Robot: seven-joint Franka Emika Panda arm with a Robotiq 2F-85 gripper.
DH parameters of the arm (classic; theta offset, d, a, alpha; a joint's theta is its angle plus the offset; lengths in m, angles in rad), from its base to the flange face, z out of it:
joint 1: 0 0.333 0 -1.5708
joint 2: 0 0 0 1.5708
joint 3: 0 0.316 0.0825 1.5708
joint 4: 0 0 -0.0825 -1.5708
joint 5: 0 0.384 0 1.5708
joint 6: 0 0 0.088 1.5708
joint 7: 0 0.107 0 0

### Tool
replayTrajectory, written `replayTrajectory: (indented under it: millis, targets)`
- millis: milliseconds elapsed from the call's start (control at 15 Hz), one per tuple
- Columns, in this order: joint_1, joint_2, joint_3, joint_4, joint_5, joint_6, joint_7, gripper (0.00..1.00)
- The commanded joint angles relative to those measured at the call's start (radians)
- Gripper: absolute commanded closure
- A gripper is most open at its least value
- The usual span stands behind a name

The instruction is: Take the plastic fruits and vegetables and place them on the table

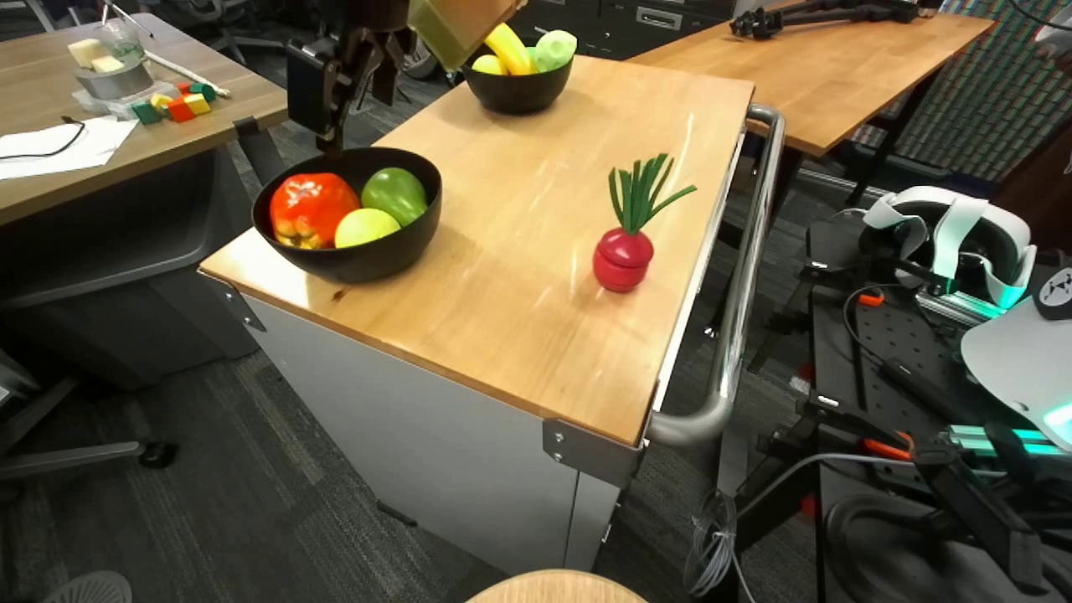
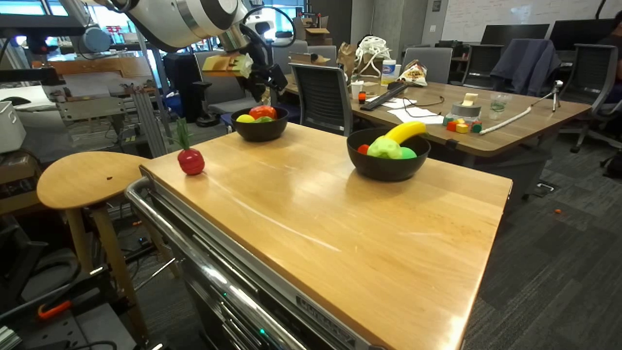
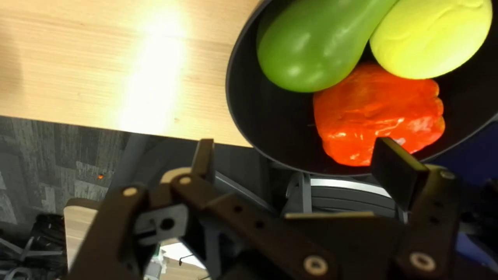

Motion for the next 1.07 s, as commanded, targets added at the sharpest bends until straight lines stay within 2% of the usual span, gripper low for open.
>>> replayTrajectory:
  millis: [0, 67, 333, 467, 600, 667, 733, 1000]
  targets:
    - [-0.031, 0.051, 0.069, 0.080, 0.187, -0.099, -0.159, 0.00]
    - [0.007, 0.021, 0.008, 0.021, 0.108, -0.042, -0.073, 0.00]
    - [0.008, 0.029, 0.008, 0.019, 0.124, -0.048, -0.089, 0.00]
    - [-0.099, 0.008, 0.139, 0.002, 0.280, -0.096, -0.307, 0.00]
    - [-0.147, 0.014, 0.200, 0.018, 0.403, -0.150, -0.453, 0.00]
    - [-0.152, 0.017, 0.209, 0.030, 0.474, -0.190, -0.529, 0.00]
    - [-0.096, 0.029, 0.148, 0.017, 0.390, -0.134, -0.411, 0.00]
    - [-0.099, 0.030, 0.147, 0.017, 0.407, -0.143, -0.433, 0.00]
